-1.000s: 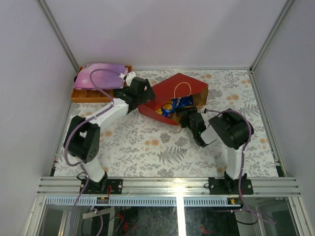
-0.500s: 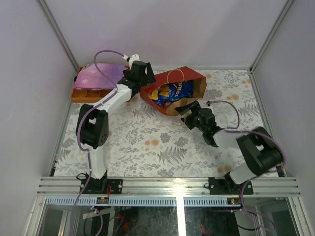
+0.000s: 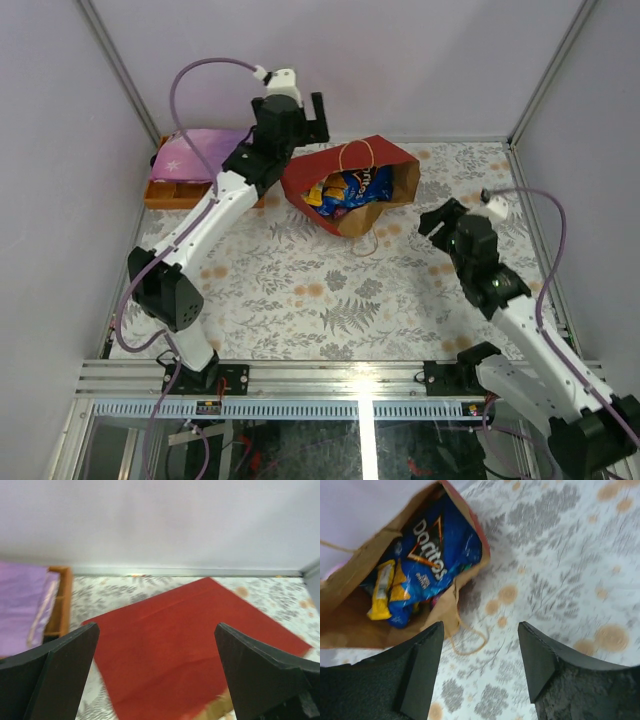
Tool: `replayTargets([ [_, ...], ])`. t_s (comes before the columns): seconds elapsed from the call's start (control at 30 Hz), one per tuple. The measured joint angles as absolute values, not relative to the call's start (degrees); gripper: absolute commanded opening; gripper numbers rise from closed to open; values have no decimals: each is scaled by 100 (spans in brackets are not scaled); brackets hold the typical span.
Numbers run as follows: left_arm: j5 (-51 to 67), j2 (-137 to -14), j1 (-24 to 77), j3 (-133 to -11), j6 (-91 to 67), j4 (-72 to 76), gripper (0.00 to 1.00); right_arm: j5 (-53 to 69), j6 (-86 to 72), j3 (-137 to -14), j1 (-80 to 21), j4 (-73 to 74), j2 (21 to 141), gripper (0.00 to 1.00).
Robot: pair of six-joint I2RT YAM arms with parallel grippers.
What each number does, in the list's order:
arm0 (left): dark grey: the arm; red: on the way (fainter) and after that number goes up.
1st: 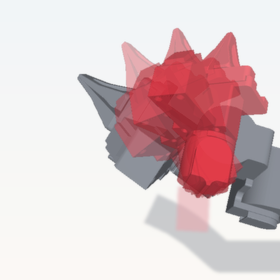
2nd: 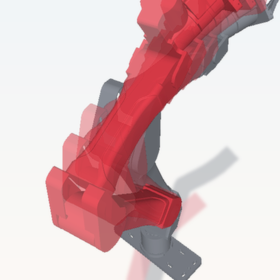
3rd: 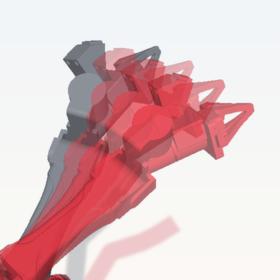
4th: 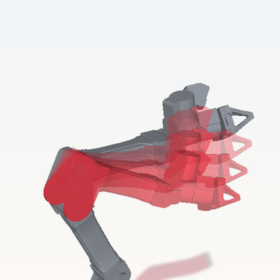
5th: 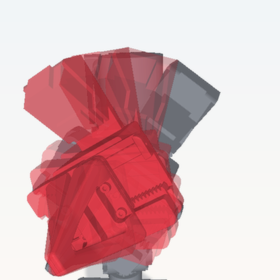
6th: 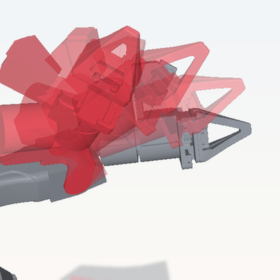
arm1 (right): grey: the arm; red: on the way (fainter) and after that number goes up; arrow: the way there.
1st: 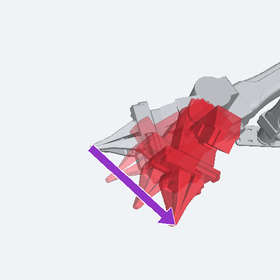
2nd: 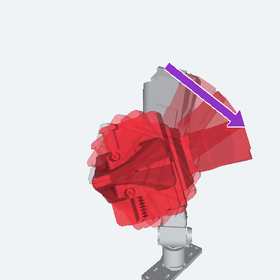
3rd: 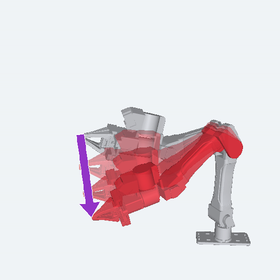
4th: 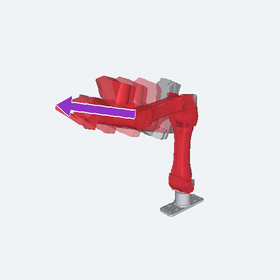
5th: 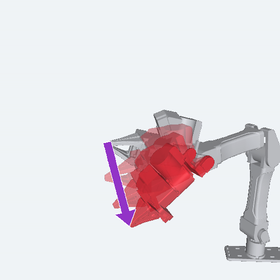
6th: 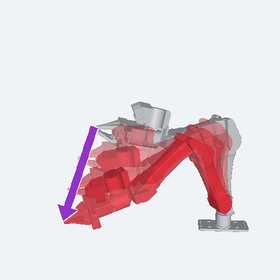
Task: Take the snacks out of the paper bag
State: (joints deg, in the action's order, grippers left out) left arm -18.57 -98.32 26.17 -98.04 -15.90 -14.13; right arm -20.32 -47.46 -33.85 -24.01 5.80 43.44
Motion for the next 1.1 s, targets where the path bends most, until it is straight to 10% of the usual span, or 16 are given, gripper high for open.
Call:
replayTargets([
  [0.37, -2171, -11218, 3413, -11727, -884, -2401, 100, -1031, -1986, -7741, -2034, 1245, 8031, 83],
  [0.63, -2429, -11452, 3645, -10980, -646, -2528, 100, -537, -1299, -9948, -2018, 1111, 10269, 83],
  [1.1, -2471, -10562, 4488, -8532, -919, -2539, 100, -228, -1745, -6062, -2040, 246, 9887, 83],
])
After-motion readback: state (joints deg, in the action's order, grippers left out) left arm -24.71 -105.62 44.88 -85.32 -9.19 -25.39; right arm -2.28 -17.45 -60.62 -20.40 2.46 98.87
